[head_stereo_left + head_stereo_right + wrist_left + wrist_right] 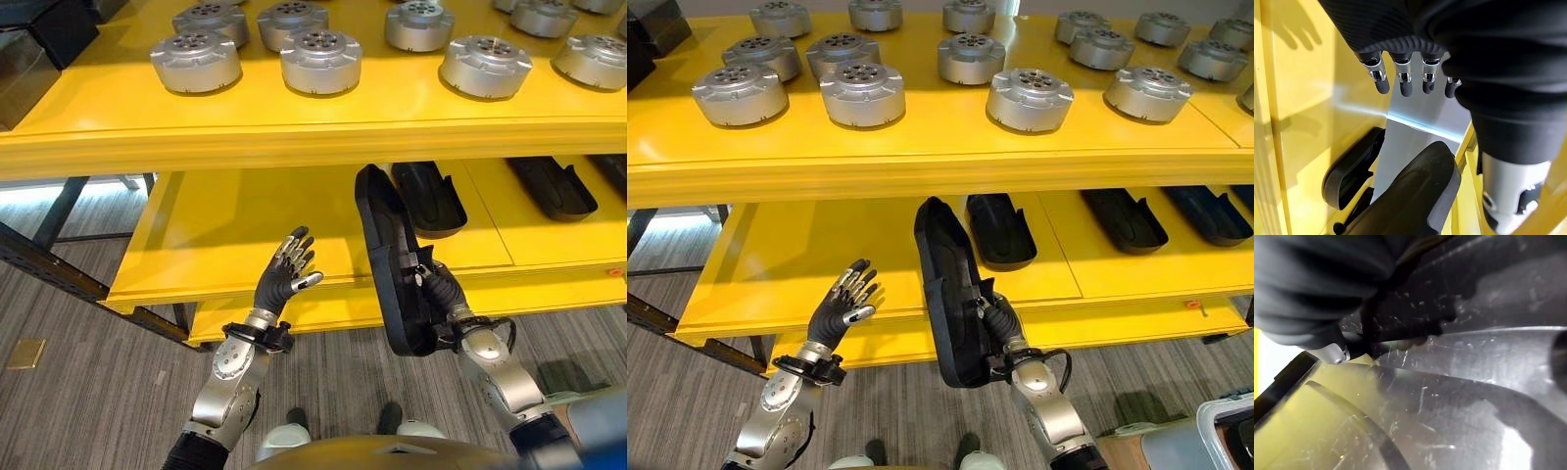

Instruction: Move parts from the plastic box to the shelf.

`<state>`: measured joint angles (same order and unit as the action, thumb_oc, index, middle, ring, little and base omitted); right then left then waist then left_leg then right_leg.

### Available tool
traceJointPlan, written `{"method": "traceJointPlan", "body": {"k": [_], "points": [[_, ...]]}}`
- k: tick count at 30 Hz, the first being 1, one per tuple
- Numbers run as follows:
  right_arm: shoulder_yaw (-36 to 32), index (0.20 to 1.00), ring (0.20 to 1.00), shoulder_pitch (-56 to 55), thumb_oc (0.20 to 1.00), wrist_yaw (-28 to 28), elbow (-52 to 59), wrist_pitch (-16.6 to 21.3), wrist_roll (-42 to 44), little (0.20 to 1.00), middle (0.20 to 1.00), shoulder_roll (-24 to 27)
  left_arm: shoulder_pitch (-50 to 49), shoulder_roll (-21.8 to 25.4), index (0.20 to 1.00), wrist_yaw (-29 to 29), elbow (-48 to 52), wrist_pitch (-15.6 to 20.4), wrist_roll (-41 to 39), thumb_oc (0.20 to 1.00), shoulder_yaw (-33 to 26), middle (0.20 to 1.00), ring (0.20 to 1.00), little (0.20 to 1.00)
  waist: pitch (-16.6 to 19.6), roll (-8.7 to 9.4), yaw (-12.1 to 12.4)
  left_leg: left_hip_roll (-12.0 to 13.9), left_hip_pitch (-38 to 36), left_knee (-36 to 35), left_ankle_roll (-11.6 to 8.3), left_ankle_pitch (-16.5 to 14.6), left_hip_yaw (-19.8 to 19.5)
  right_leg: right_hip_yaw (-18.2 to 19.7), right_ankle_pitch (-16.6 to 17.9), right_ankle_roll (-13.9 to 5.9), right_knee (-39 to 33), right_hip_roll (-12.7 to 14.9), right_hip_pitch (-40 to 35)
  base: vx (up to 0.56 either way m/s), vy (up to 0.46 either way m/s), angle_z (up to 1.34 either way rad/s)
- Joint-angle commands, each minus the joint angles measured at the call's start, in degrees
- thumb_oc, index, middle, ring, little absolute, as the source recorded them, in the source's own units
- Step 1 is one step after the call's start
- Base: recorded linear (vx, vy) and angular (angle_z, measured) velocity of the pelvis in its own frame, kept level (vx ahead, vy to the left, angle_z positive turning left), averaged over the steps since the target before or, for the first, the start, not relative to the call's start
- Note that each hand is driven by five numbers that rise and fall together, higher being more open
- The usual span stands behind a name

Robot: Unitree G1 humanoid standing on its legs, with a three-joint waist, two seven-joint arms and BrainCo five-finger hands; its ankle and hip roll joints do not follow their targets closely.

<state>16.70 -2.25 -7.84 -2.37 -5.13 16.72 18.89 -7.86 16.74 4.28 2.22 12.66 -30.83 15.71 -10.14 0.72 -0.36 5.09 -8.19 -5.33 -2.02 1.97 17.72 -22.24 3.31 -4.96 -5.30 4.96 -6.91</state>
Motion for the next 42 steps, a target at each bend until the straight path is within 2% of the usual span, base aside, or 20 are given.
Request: {"method": "traceJointPlan", "body": {"k": [1, 4, 6, 7, 8, 9, 10, 11, 12, 13, 15, 16, 17, 20, 23, 26, 27, 28, 31, 42], "points": [[-0.35, 0.200, 0.200, 4.50, 0.200, 2.80, 1.21, 5.05, 1.37, 0.200, 0.200, -1.37, 0.74, 0.83, 1.000, -1.94, 2.37, 2.64, 0.07, 1.000, 0.32, 1.000, 1.000, 1.000, 1.13, 0.32, 0.38, -5.52, -2.06, 0.33, 1.23, -3.14, 2.49, 3.17, -0.38, -1.14, 0.30, -2.57, -0.40, 0.10, -0.116, -0.05], [-0.25, 0.200, 0.200, 3.90, 0.200, 3.19, 2.12, 4.15, 1.94, 0.200, 0.200, -1.17, 0.38, 0.97, 1.000, -3.55, 1.69, 1.40, -0.40, 1.000, -0.29, 1.000, 1.000, 1.000, 1.14, 0.19, 0.33, -6.02, -2.86, 0.82, 1.19, -4.52, 2.73, 2.64, -1.55, -1.36, 0.30, -2.60, -1.36, 0.12, -0.120, -0.02], [-0.02, 0.200, 0.200, 3.72, 0.200, 3.25, 2.48, 4.51, 1.96, 0.200, 0.200, -0.42, 0.07, 1.16, 1.000, -3.15, 1.36, 2.23, -0.30, 1.000, -0.29, 1.000, 1.000, 1.000, 0.60, 0.54, 0.61, -6.36, -0.83, 6.24, 1.09, -6.44, 3.46, 1.82, -1.84, -0.54, 0.30, -2.22, -1.88, -0.01, -0.177, 0.01], [0.25, 0.200, 0.200, 4.33, 0.200, 3.04, 2.11, 5.41, 1.50, 0.200, 0.200, 0.38, 0.27, 1.42, 1.000, -2.78, 1.66, 3.12, -0.83, 1.000, -0.04, 1.000, 1.000, 1.000, -1.11, 1.34, 1.56, -5.02, 5.42, 16.86, 0.06, -4.21, 1.69, 1.81, -1.34, 1.05, 1.22, -1.19, -1.15, -0.19, -0.185, 0.04], [0.37, 0.200, 0.200, 5.08, 0.200, 2.85, 1.13, 5.89, 1.65, 0.200, 0.200, 0.60, 0.51, 1.59, 1.000, -2.64, 2.16, 3.36, -0.40, 1.000, -0.08, 1.000, 1.000, 1.000, -2.19, 1.53, 1.77, -2.03, 8.16, 21.36, -1.63, -2.09, 1.37, 1.79, -1.62, 1.69, 1.69, -0.84, -1.03, -0.19, -0.125, 0.05], [0.41, 0.200, 0.200, 5.54, 0.200, 3.05, 0.53, 6.00, 1.91, 0.200, 0.200, 0.62, 0.72, 1.61, 1.000, -2.75, 2.30, 3.41, -0.18, 1.000, -0.08, 1.000, 1.000, 1.000, -2.59, 1.52, 1.67, -0.38, 8.46, 21.91, -2.30, -1.10, 1.60, 1.76, -1.74, 1.88, 1.78, -0.75, -1.11, 0.01, 0.031, 0.01], [0.31, 0.200, 0.200, 6.07, 0.200, 3.79, 0.01, 5.32, 2.86, 0.200, 0.200, 0.68, 0.86, 1.22, 1.000, -2.82, 2.32, 3.14, -0.08, 1.000, -0.05, 1.000, 1.000, 1.000, -2.64, 1.15, 1.33, 1.29, 6.80, 20.45, -3.08, -2.14, 1.59, 1.90, -2.31, 1.46, 1.90, -0.69, -1.73, 0.05, 0.079, -0.06], [0.30, 0.200, 0.200, 6.12, 0.200, 3.99, 0.01, 5.08, 2.99, 0.200, 0.200, 0.73, 0.89, 1.09, 1.000, -2.80, 2.20, 3.13, -0.18, 1.000, -0.07, 1.000, 1.000, 1.000, -2.51, 1.08, 1.22, 1.54, 6.17, 19.42, -3.01, -2.20, 1.66, 1.80, -2.30, 1.39, 2.02, -0.55, -1.63, 0.10, 0.203, -0.13], [0.18, 0.200, 0.200, 6.00, 0.200, 4.52, 0.25, 3.83, 3.79, 0.200, 0.200, 0.92, 0.84, 0.79, 1.000, -2.63, 2.07, 2.73, -0.71, 1.000, -0.16, 1.000, 1.000, 1.000, -1.83, 0.68, 0.76, 3.18, 4.10, 15.69, -3.47, -0.49, 1.86, 1.34, -2.28, 1.30, 2.22, -0.08, -1.35, 0.04, 0.240, -0.09], [-0.06, 0.200, 0.200, 5.40, 0.200, 4.65, 0.66, 3.16, 3.65, 0.200, 0.200, 1.09, 0.61, 0.85, 1.000, -2.18, 2.17, 2.21, -0.27, 1.000, -0.36, 1.000, 1.000, 1.000, -1.44, 0.23, 0.39, 5.85, 3.47, 12.51, -5.12, 4.32, 1.68, 1.22, -2.44, 1.52, 2.16, -0.05, -1.53, 0.03, 0.275, 0.05], [-0.13, 0.200, 0.200, 4.59, 0.200, 4.50, 1.29, 2.65, 4.08, 0.200, 0.200, 1.79, 0.82, 0.94, 1.000, -0.78, 2.07, 1.77, 0.64, 1.000, -0.66, 1.000, 1.000, 1.000, -1.19, -0.37, 0.02, 9.45, 4.63, 9.65, -6.43, 10.79, 1.05, 1.09, -2.22, 2.10, 2.54, 0.49, -1.03, -0.08, 0.252, 0.21], [0.13, 0.200, 0.200, 4.18, 0.200, 4.61, 1.26, 2.85, 4.38, 0.200, 0.200, 2.20, 0.82, 0.73, 1.000, 0.23, 1.33, 2.41, 0.47, 1.000, -0.70, 1.000, 1.000, 1.000, -1.14, -0.63, -0.22, 10.64, 4.33, 8.51, -6.80, 11.77, -0.12, 1.36, -2.42, 1.81, 3.07, 1.24, -0.91, -0.10, 0.381, 0.17], [0.51, 0.200, 0.200, 4.13, 0.200, 4.92, 1.03, 3.35, 3.83, 0.200, 0.200, 2.61, 1.05, 0.71, 1.000, 0.97, 1.13, 2.51, -0.21, 1.000, -0.89, 1.000, 1.000, 1.000, -0.94, -1.25, -0.27, 10.49, 3.61, 7.33, -6.76, 10.81, -2.54, 2.27, -2.70, 1.10, 4.05, 2.55, -0.48, -0.05, 0.371, 0.05], [0.27, 0.200, 0.200, 4.40, 0.200, 4.75, -0.03, 3.48, 4.14, 0.200, 0.200, 2.64, 2.31, 1.74, 1.000, 1.66, 0.59, 1.52, 0.15, 1.000, -1.16, 1.000, 1.000, 1.000, -0.38, -2.11, -1.13, 8.00, 0.82, 5.10, -5.47, 5.03, 0.16, 1.47, -3.01, -0.39, 5.98, 4.71, -0.28, -0.04, 0.278, -0.27], [1.04, 0.200, 0.200, 5.22, 0.200, 7.04, -1.47, 2.47, 7.95, 0.200, 0.200, 1.57, 3.73, 2.73, 1.000, 1.02, -0.82, 0.87, 1.75, 1.000, -0.28, 1.000, 1.000, 1.000, -0.35, -2.20, -1.10, 6.22, 0.28, 5.63, -3.94, 1.50, -0.30, 2.30, -3.27, -0.62, 7.42, 5.38, -0.69, -0.01, 0.221, 0.14], [1.14, 0.200, 0.200, 5.26, 0.200, 7.16, -1.57, 2.45, 8.03, 0.200, 0.200, 1.45, 3.81, 2.84, 1.000, 0.97, -0.89, 0.87, 1.87, 1.000, -0.23, 1.000, 1.000, 1.000, -0.36, -2.18, -1.07, 6.08, 0.22, 5.62, -3.82, 1.22, -0.30, 2.36, -3.28, -0.68, 7.52, 5.45, -0.72, 0.01, 0.089, 0.16], [1.11, 0.200, 0.200, 4.62, 0.200, 7.26, -1.65, 1.08, 7.91, 0.200, 0.200, -0.22, 3.26, 4.32, 1.000, 0.98, -1.34, 0.71, 1.90, 1.000, -0.74, 1.000, 1.000, 1.000, -0.35, -1.97, -1.05, 4.63, -1.18, 4.41, -2.42, -0.24, -0.51, 3.68, -2.95, -1.84, 8.04, 5.53, -0.85, 0.04, 0.206, 0.02], [0.86, 0.200, 0.200, 4.47, 0.200, 7.22, -1.87, 0.88, 8.06, 0.200, 0.200, -0.64, 2.63, 4.56, 1.000, 0.97, -0.94, 0.92, 2.26, 1.000, -1.24, 1.000, 1.000, 1.000, -0.29, -1.74, -0.79, 4.48, -1.30, 4.10, -2.19, -0.31, -0.53, 3.93, -2.73, -2.12, 7.87, 5.63, -0.77, 0.05, 0.223, 0.04], [0.32, 0.200, 0.200, 4.26, 0.200, 11.62, -1.84, 0.39, 11.72, 0.200, 0.200, -1.89, 0.87, 4.51, 1.000, 3.18, 0.19, 1.28, 1.44, 1.000, -2.05, 1.000, 1.000, 1.000, -0.28, -0.82, 0.36, 4.40, -1.43, 3.55, -2.09, -0.41, -1.01, 3.74, -2.71, -2.38, 7.03, 5.51, -1.34, 0.02, 0.045, 0.27], [-0.15, 0.200, 0.200, 7.60, 0.200, 8.44, -1.42, 2.42, 11.26, 0.200, 0.200, -0.87, 0.21, 4.68, 1.000, 6.91, 2.31, -0.14, 1.56, 1.000, -0.22, 1.000, 1.000, 1.000, -0.82, 0.54, 2.19, 4.52, -0.49, 4.15, -2.31, -0.65, -1.28, 2.58, -3.08, -2.08, 6.61, 5.01, -1.32, 0.02, 0.002, 0.05]]}}
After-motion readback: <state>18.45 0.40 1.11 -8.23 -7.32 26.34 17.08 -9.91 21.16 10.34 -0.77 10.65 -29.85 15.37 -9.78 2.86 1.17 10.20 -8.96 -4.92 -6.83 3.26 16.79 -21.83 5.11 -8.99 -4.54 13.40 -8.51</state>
